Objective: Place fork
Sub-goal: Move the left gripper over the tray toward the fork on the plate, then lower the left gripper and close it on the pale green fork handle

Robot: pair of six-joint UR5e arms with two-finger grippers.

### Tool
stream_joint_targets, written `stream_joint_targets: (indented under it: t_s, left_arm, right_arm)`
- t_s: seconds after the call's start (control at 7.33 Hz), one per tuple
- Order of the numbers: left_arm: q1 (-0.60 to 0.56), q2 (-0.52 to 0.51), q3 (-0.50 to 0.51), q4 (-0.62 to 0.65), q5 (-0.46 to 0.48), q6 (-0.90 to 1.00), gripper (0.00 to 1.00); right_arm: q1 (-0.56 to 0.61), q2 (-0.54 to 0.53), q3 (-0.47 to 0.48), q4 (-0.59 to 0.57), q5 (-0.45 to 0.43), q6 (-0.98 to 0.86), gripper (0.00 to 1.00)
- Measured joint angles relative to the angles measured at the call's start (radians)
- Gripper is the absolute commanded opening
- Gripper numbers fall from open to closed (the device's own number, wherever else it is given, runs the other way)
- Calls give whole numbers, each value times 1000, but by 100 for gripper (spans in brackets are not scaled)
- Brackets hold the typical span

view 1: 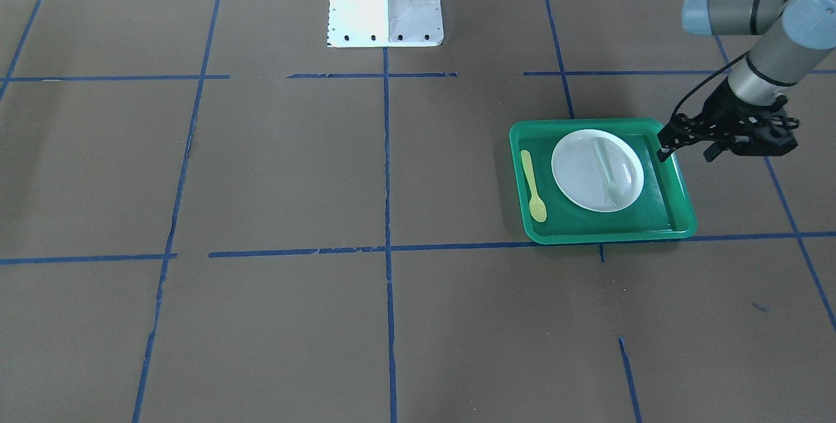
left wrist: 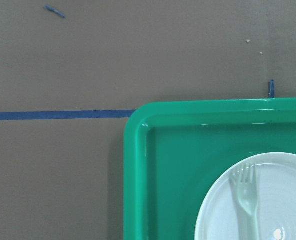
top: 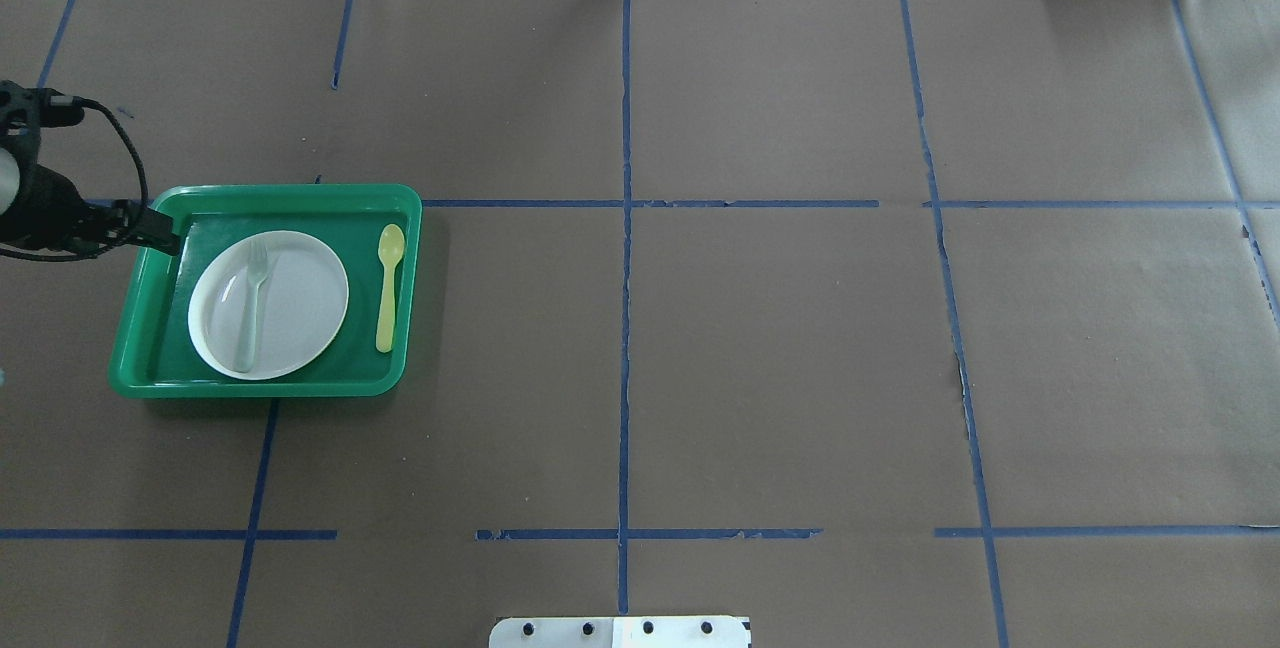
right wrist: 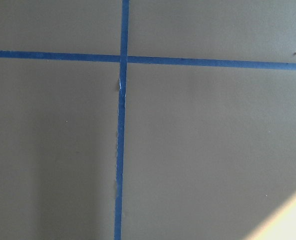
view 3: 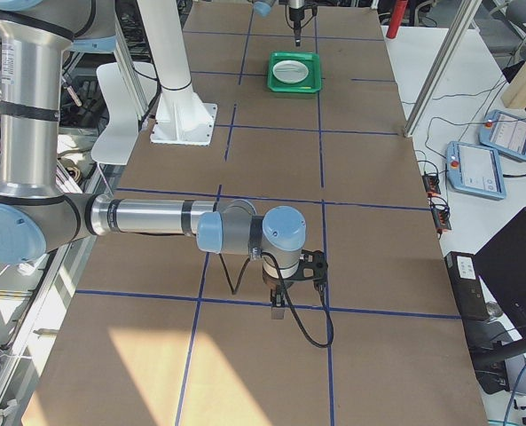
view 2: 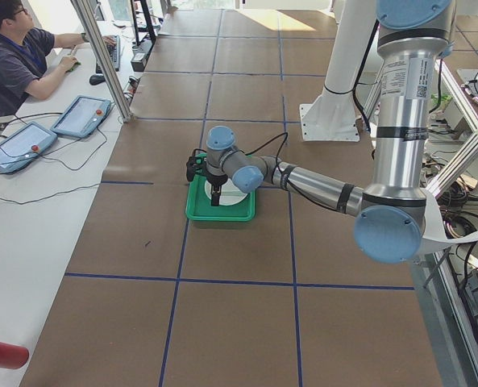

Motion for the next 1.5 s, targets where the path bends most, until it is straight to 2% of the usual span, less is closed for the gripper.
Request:
stream_joint_targets:
  t_s: [0.55,0.82,0.95,1.09,1.23,1.5]
  left_arm:
    - [142,-81,71,-15,101,-182,96]
    - [173,-87,98,-29,109,-192,88]
    - [178,-87,107,-32,108,-193,74]
    - [180,-86,110,-33,107,-193,51]
    - [180,-85,109,-34,105,-191,32]
    - [180,-83,108,-34,100,-187,4]
  right_arm:
    - [0,0,-1,0,0,0,100]
    - [0,0,-1,0,0,0,100]
    - [0,0,-1,0,0,0,100]
    - [0,0,0,0,0,0,100]
    - [0,0,0,0,0,0,100]
    - [0,0,0,0,0,0,100]
